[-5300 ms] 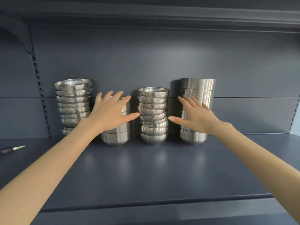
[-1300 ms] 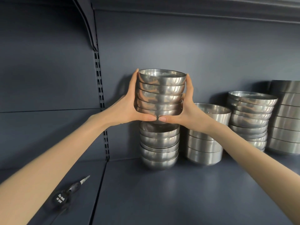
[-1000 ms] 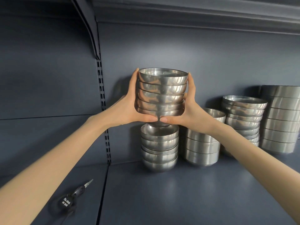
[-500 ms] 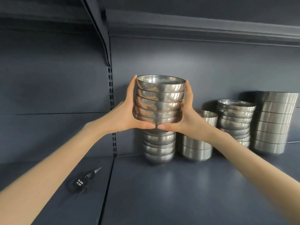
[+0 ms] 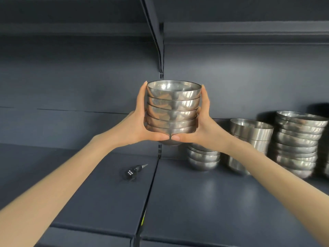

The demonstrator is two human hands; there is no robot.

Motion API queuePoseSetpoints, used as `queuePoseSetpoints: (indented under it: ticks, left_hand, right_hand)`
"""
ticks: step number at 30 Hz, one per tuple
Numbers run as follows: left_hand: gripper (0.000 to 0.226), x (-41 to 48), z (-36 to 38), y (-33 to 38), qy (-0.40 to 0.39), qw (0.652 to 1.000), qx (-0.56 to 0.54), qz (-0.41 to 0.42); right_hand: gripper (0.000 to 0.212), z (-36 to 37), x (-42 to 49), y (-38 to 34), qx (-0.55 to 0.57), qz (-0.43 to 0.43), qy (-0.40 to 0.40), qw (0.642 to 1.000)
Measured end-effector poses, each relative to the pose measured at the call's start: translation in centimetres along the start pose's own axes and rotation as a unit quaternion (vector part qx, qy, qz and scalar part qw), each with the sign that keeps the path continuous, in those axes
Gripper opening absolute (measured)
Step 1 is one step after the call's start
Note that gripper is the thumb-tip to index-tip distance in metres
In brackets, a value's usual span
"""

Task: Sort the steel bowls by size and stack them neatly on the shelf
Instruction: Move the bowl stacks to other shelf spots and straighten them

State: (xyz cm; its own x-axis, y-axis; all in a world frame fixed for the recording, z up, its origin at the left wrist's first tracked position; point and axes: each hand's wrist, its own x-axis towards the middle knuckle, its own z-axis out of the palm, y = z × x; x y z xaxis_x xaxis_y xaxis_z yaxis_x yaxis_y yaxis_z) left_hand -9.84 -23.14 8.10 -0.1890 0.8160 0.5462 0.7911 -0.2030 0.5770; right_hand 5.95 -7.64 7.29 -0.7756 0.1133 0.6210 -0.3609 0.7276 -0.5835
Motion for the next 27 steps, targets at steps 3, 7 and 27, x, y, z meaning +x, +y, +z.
queuePoseSetpoints:
  ticks: [3, 7, 27]
  left_hand:
    - [0.141, -2.5, -2.4, -0.5, 0.015, 1.0, 0.001, -0.016]
    - [0.141, -5.9, -6.1, -1.8, 0.027, 0.999, 0.01, -0.029]
    - [0.14, -19.5, -28.9, -13.5, 0.011, 0.997, 0.056, -0.054]
  right_hand:
    - [0.138, 3.0, 1.4, -0.8, 0.009, -0.016, -0.024, 1.0]
    - [0.138, 7.6, 3.3, -2.0, 0.024, -0.018, -0.033, 0.999]
    - [0.137, 33.3, 15.4, -8.7, 0.074, 0.005, -0.026, 0.997]
